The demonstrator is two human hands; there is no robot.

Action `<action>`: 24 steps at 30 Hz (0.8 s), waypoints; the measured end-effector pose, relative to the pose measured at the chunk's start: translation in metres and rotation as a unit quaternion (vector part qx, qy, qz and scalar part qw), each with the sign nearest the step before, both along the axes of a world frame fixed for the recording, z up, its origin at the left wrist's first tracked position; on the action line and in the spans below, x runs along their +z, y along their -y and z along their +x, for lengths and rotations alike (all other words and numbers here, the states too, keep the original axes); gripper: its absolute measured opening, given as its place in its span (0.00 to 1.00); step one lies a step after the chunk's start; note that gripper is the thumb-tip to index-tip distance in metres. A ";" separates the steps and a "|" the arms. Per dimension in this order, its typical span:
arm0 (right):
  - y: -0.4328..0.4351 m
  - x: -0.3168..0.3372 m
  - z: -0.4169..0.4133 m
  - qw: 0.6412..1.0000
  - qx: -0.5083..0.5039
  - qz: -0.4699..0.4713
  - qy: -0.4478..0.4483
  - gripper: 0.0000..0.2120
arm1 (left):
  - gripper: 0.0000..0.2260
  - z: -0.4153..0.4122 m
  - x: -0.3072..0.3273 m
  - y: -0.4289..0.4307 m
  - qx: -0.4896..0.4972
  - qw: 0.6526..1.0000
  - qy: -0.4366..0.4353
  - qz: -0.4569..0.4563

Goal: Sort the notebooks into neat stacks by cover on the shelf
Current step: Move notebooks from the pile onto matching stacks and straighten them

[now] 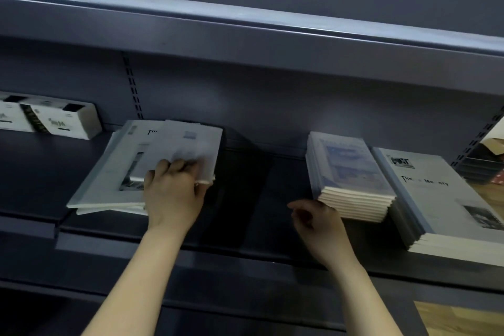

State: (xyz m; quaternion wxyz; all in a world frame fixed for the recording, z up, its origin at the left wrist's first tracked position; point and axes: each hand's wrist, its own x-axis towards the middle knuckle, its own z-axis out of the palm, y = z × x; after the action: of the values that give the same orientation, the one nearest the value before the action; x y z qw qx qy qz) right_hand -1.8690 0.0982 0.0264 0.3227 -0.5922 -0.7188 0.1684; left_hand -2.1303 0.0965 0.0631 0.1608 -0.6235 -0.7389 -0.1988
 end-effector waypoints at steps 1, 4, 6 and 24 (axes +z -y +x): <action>0.000 0.000 -0.002 1.000 -0.001 -0.003 0.000 0.10 | 0.14 0.000 0.004 0.000 -0.011 1.000 0.001 0.013; 0.002 -0.001 -0.005 1.000 -0.002 -0.014 -0.009 0.10 | 0.11 0.003 0.020 -0.001 -0.044 0.995 0.023 0.089; 0.003 0.000 -0.007 0.999 0.001 -0.019 -0.030 0.10 | 0.13 0.002 0.029 -0.001 -0.065 0.984 0.048 0.161; 0.006 0.029 -0.043 0.824 0.154 -0.192 -0.511 0.37 | 0.08 0.092 0.016 0.003 -0.218 0.726 0.531 0.378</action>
State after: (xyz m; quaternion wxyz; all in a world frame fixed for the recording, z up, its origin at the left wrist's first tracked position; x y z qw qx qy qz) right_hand -1.9117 0.0925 0.0553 0.4931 -0.3533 -0.4862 0.6290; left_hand -2.0383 0.0933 0.0789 -0.0835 -0.4474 -0.4106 -0.7901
